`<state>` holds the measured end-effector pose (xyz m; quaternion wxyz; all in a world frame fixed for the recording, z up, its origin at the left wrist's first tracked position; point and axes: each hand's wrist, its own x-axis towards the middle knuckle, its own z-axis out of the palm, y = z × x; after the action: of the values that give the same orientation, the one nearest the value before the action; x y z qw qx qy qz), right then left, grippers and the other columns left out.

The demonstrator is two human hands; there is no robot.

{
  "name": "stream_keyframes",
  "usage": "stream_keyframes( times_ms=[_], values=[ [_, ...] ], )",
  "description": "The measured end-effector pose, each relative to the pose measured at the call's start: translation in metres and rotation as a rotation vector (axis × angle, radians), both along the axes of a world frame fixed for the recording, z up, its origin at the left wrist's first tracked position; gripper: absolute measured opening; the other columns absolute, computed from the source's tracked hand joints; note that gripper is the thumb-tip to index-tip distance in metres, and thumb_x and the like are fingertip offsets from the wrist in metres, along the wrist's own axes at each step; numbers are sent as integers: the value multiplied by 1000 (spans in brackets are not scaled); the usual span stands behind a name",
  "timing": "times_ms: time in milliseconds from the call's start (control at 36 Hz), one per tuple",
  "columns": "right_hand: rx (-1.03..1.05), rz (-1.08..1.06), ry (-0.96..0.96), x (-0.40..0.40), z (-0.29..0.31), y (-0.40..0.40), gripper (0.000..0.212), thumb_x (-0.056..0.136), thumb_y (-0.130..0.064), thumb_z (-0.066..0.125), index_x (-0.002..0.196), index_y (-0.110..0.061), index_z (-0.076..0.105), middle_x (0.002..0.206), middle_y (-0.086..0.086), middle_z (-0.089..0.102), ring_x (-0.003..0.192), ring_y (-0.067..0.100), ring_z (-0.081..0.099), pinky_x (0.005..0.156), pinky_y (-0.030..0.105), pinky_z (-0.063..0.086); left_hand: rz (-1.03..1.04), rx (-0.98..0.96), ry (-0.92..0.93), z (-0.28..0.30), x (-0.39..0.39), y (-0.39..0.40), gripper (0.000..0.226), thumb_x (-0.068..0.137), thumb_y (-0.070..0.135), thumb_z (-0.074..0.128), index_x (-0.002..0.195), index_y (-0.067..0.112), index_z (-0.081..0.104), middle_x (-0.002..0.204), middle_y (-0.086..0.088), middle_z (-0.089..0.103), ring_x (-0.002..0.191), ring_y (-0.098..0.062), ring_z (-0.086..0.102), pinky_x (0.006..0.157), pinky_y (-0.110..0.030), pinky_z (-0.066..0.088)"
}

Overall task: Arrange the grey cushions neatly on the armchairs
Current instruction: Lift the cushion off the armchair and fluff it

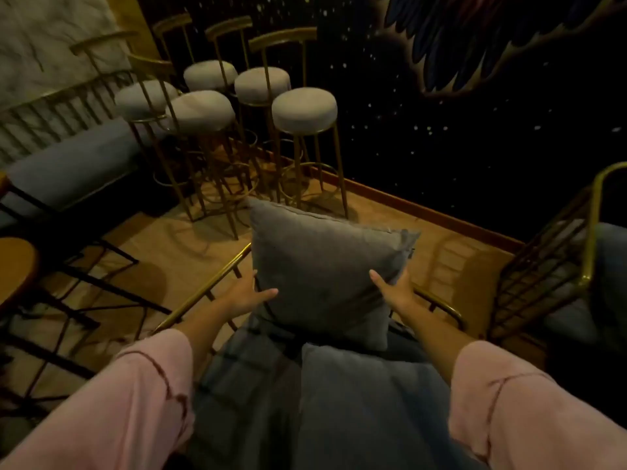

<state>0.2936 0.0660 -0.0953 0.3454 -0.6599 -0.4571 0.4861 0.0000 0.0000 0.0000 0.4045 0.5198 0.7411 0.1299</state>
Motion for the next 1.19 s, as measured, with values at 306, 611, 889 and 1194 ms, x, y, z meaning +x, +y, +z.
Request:
stream_keyframes(
  times_ms=[306,611,889,1194],
  values=[
    [156,-154,-105,-9,-71,51,103,78,-54,72,154,-21,12,162,4,22,147,24,26,119,37,23,340,134,-274,-86,-26,113,80,86,34,68,147,9,23,150,-11,40,139,-31,38,113,-46,37],
    [58,-145,62,4,-98,85,122,56,-69,78,152,-16,25,146,1,48,130,18,49,98,25,39,538,107,-555,-119,-41,168,129,45,61,85,150,22,22,152,-8,40,137,-32,40,106,-42,38],
    [104,-121,58,3,-63,78,107,61,-72,74,145,-16,40,139,1,57,126,17,55,101,32,49,534,124,-603,-94,-47,158,110,53,65,79,146,23,35,147,-7,48,136,-31,43,106,-44,39],
    [427,0,43,-45,114,62,90,76,-45,78,147,-30,24,148,3,46,132,21,47,107,41,43,718,409,-639,29,-81,74,112,63,67,75,148,14,24,151,-10,41,138,-33,40,110,-50,36]
  ],
)
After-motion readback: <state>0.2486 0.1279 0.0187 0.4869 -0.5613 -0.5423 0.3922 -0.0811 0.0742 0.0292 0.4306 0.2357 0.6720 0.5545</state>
